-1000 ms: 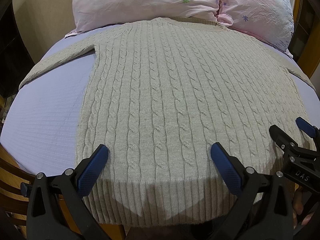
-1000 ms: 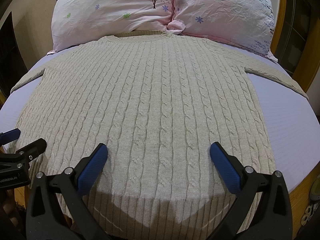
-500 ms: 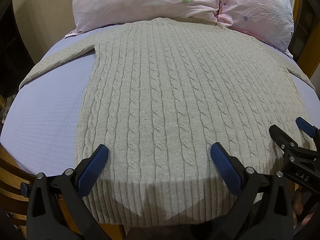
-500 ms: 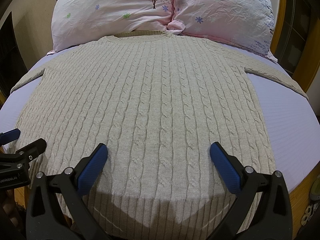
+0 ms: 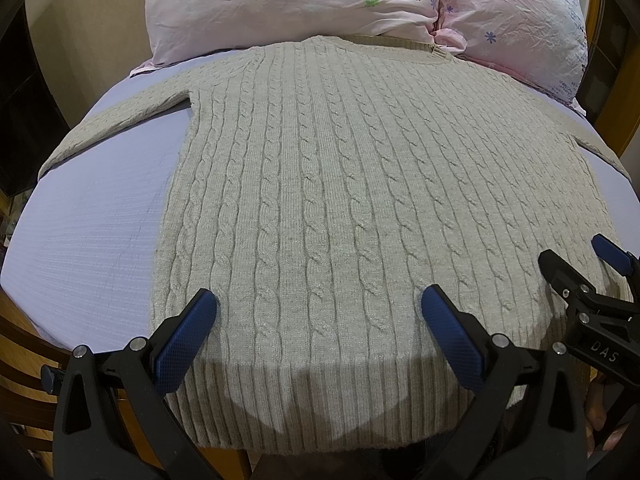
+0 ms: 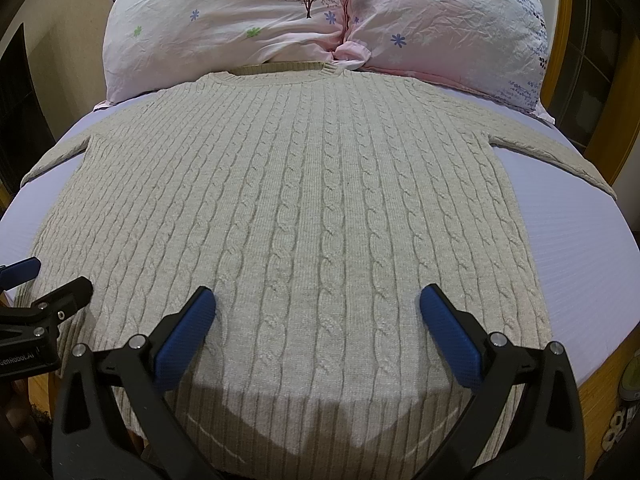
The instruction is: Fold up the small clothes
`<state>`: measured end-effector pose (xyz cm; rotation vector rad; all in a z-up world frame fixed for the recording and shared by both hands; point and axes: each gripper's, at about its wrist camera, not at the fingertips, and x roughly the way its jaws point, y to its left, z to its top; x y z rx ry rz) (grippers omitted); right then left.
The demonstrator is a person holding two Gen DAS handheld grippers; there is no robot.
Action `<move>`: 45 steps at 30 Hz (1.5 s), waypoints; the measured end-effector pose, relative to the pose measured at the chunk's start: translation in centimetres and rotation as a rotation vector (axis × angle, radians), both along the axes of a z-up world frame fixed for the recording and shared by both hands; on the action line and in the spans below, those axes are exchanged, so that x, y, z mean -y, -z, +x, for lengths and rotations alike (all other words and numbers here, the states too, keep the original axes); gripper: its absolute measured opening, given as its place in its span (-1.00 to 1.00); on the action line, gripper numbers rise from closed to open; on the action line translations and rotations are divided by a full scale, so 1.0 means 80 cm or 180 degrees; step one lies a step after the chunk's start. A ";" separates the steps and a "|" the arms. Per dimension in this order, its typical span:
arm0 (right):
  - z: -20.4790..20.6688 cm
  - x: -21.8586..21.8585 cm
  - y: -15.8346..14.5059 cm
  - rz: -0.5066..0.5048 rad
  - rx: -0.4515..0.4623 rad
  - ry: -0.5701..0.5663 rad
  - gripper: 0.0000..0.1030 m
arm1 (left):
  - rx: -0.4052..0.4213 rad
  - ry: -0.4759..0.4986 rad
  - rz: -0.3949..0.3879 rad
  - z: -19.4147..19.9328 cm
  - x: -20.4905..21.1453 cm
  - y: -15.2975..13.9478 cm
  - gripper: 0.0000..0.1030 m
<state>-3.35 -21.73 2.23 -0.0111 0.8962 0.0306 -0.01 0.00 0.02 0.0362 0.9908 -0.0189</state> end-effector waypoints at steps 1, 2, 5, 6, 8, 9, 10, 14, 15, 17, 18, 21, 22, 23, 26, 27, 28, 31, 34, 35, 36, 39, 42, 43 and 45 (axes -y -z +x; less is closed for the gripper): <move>0.000 0.000 0.000 0.0000 0.0000 0.0000 0.97 | 0.0000 0.0000 0.0000 0.000 0.000 0.000 0.97; 0.000 0.000 0.000 0.0000 0.0000 0.0000 0.97 | 0.0001 0.0000 0.0000 0.000 0.000 0.000 0.97; 0.000 0.000 0.000 0.0000 0.0001 0.0000 0.97 | 0.0000 0.0000 0.0000 0.000 0.000 0.000 0.97; 0.000 0.000 0.000 0.0000 0.0001 0.0000 0.97 | 0.0001 0.0000 0.0000 0.000 0.000 0.000 0.97; 0.000 0.000 0.000 0.0000 0.0001 0.0000 0.97 | 0.0001 0.0000 0.0000 0.000 0.000 0.000 0.97; 0.000 0.000 0.000 0.0000 0.0002 0.0000 0.97 | 0.0002 0.0000 0.0001 0.000 0.000 0.000 0.97; 0.000 0.000 0.000 0.0000 0.0002 0.0001 0.97 | 0.0002 0.0000 0.0001 0.000 0.000 0.000 0.97; -0.001 0.000 0.000 -0.0001 0.0003 0.0001 0.97 | 0.0003 0.0000 0.0001 0.000 0.000 0.000 0.97; -0.001 0.000 0.000 -0.0001 0.0003 0.0001 0.97 | 0.0003 0.0000 0.0001 0.000 0.000 0.000 0.97; -0.001 0.000 0.000 -0.0001 0.0004 0.0002 0.97 | 0.0003 0.0000 0.0001 0.000 0.000 0.000 0.97; -0.001 0.000 0.000 -0.0001 0.0003 0.0002 0.97 | 0.0003 0.0000 0.0001 0.000 0.000 0.000 0.97; -0.001 0.000 0.000 -0.0001 0.0004 0.0002 0.97 | 0.0004 0.0000 0.0001 0.000 0.000 0.000 0.97; -0.001 0.000 0.000 -0.0001 0.0005 0.0002 0.97 | 0.0004 0.0000 0.0001 0.000 0.000 0.000 0.97; -0.001 0.000 0.000 -0.0001 0.0005 0.0002 0.97 | 0.0005 0.0000 0.0001 0.000 0.000 0.000 0.97; -0.001 0.000 0.000 -0.0001 0.0005 0.0002 0.97 | 0.0005 0.0000 0.0001 0.000 0.000 0.000 0.97; -0.001 0.000 0.000 -0.0001 0.0006 0.0002 0.97 | 0.0005 0.0000 0.0001 0.000 0.000 0.000 0.97; -0.001 0.000 0.000 -0.0001 0.0006 0.0002 0.97 | 0.0005 0.0000 0.0001 0.000 0.000 0.000 0.97; -0.001 -0.001 0.001 -0.0002 0.0007 0.0003 0.97 | 0.0006 0.0000 0.0001 0.000 0.000 0.000 0.97; -0.001 -0.003 0.003 -0.0002 0.0008 0.0003 0.97 | 0.0005 -0.0001 0.0001 0.000 0.000 0.000 0.97; -0.001 -0.003 0.003 -0.0002 0.0008 0.0002 0.97 | 0.0006 -0.0001 0.0001 0.000 0.000 0.000 0.97; -0.001 -0.004 0.004 -0.0003 0.0009 0.0001 0.97 | 0.0009 -0.0001 0.0002 0.000 0.000 0.000 0.97; 0.000 -0.004 0.005 0.0003 0.0049 -0.0082 0.97 | 0.0038 0.0008 0.0007 -0.001 0.000 0.000 0.97; 0.005 0.013 0.000 0.0122 0.0108 -0.0453 0.96 | 0.0151 0.0038 0.0011 -0.008 0.000 -0.002 0.97; 0.005 0.024 -0.004 0.0253 0.0093 -0.0454 0.96 | 0.0190 0.0062 0.0011 -0.010 -0.001 -0.001 0.97; 0.014 0.078 -0.033 0.0687 0.0297 -0.0269 0.96 | 0.0233 0.0102 0.0005 -0.012 -0.002 -0.004 0.97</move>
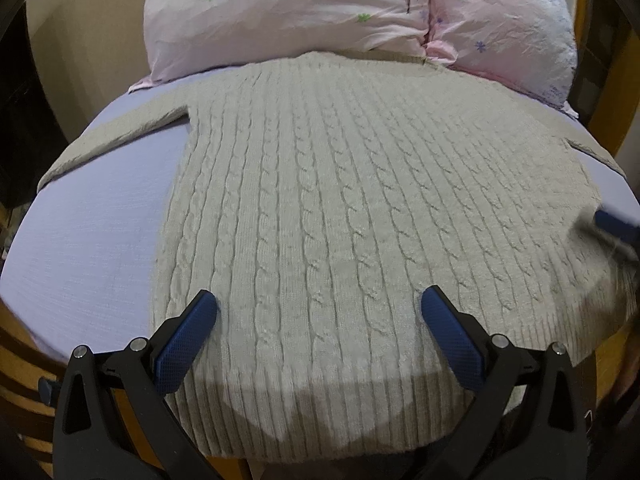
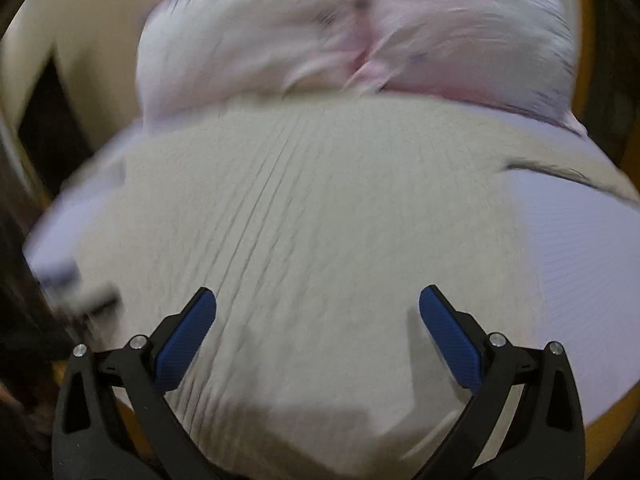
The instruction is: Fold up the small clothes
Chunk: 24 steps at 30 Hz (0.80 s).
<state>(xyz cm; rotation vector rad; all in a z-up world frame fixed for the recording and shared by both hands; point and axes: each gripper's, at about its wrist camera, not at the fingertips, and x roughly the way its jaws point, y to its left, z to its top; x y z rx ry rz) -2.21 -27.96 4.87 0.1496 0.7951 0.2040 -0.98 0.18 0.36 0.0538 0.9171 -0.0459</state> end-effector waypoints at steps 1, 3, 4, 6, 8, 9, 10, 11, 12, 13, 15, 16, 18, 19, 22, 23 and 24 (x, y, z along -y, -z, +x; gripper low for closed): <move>0.009 0.046 -0.018 0.0190 0.0125 0.0287 0.96 | 0.0017 0.0063 -0.0041 0.001 -0.004 -0.004 0.97; 0.027 0.113 -0.039 0.0364 0.0221 0.0774 0.96 | 0.0045 0.0104 -0.0107 0.003 -0.009 -0.006 0.97; 0.042 0.166 -0.046 0.0480 0.0230 0.1143 0.93 | 0.0153 0.0140 -0.0234 0.010 -0.014 -0.015 0.97; 0.065 0.243 -0.044 0.0680 0.0144 0.1631 0.54 | 0.0336 0.0161 -0.0394 0.018 -0.029 -0.031 0.97; 0.091 0.329 -0.028 0.1035 -0.0045 0.2161 0.16 | 0.0543 0.0131 -0.0585 0.031 -0.052 -0.051 0.97; 0.101 0.364 -0.017 0.1238 -0.0136 0.2371 0.08 | 0.0600 0.0112 -0.0666 0.038 -0.062 -0.056 0.97; 0.109 0.386 -0.007 0.1352 -0.0197 0.2490 0.05 | 0.0644 0.0049 -0.0791 0.051 -0.079 -0.063 0.97; 0.119 0.416 0.004 0.1479 -0.0284 0.2679 0.02 | 0.0645 0.0006 -0.0858 0.058 -0.090 -0.065 0.97; 0.126 0.433 0.012 0.1503 -0.0339 0.2793 0.01 | 0.0632 -0.0036 -0.0930 0.067 -0.100 -0.066 0.97; 0.131 0.447 0.017 0.1519 -0.0380 0.2899 0.00 | 0.0616 -0.0098 -0.1032 0.078 -0.117 -0.065 0.97; 0.143 0.474 0.031 0.1668 -0.0402 0.3082 -0.03 | 0.0623 -0.0231 -0.1099 0.088 -0.136 -0.063 0.97; 0.149 0.477 0.033 0.1718 -0.0378 0.3106 -0.06 | 0.0633 -0.0337 -0.1102 0.096 -0.148 -0.063 0.97; 0.161 0.494 0.035 0.1780 -0.0301 0.3171 -0.10 | 0.0655 -0.0449 -0.1096 0.104 -0.165 -0.063 0.97; 0.167 0.500 0.036 0.1780 -0.0270 0.3199 -0.13 | 0.0673 -0.0526 -0.1098 0.110 -0.176 -0.063 0.97; 0.184 0.512 0.042 0.1686 -0.0255 0.3273 -0.65 | 0.0676 -0.0592 -0.1394 0.117 -0.210 -0.056 0.97; 0.191 0.516 0.044 0.1616 -0.0321 0.3292 -0.84 | 0.0643 -0.0634 -0.1458 0.120 -0.219 -0.052 0.97; 0.194 0.516 0.041 0.1575 -0.0292 0.3300 -0.86 | 0.0613 -0.0698 -0.1492 0.121 -0.226 -0.049 0.97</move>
